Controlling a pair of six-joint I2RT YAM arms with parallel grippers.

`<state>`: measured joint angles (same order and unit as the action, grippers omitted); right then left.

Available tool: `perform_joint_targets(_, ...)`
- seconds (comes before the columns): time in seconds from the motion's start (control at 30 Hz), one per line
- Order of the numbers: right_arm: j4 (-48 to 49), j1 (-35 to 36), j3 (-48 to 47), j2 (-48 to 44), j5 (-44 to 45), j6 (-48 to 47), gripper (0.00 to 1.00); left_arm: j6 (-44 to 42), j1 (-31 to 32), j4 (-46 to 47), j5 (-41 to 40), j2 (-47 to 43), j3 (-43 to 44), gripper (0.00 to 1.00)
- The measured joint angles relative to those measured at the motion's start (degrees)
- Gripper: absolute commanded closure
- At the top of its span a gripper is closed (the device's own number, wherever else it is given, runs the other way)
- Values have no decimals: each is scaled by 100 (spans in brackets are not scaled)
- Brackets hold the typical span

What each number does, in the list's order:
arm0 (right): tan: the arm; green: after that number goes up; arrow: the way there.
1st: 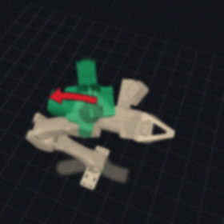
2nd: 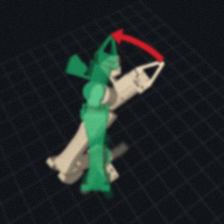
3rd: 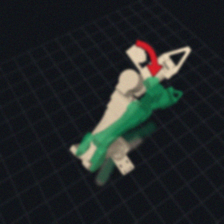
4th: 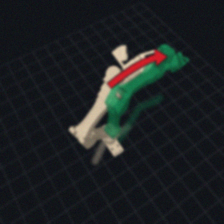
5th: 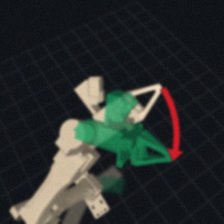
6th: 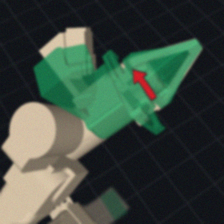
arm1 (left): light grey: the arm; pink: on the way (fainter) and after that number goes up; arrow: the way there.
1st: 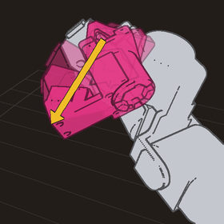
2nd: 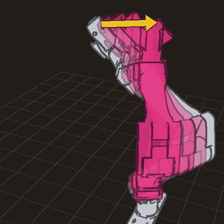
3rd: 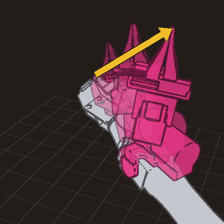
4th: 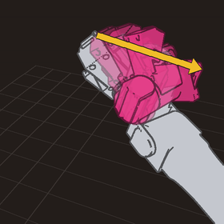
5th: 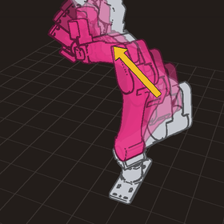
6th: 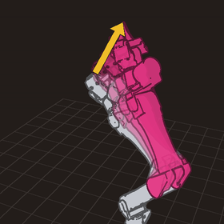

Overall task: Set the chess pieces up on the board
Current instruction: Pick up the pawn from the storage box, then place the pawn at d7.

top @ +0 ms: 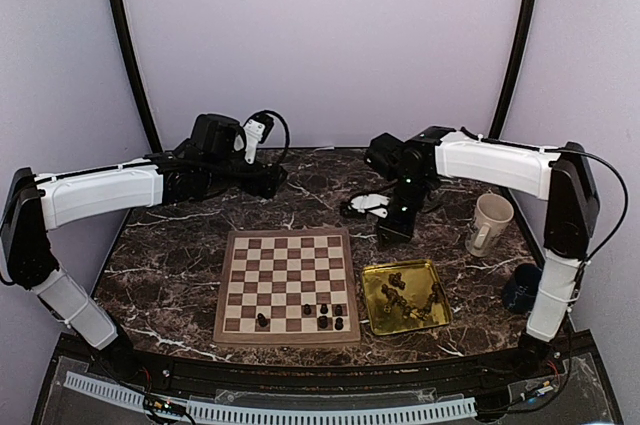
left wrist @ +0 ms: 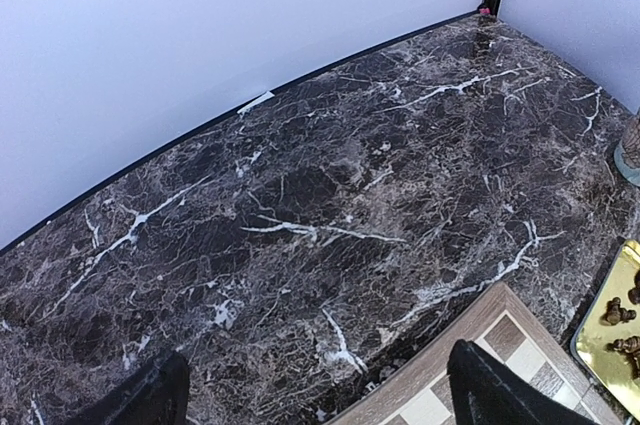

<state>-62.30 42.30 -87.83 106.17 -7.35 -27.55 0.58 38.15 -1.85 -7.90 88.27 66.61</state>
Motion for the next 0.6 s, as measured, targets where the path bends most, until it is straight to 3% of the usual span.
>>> perform_joint_targets(0.33, -428, 1145, -1956, 1235, -118, -101, 87, 122, -2, -13, -505, -11, 0, 6)
perform_joint_targets(0.6, -619, 1788, -2966, 1906, -170, -153, 87, 369, -120, -96, -741, -140, 9, 6)
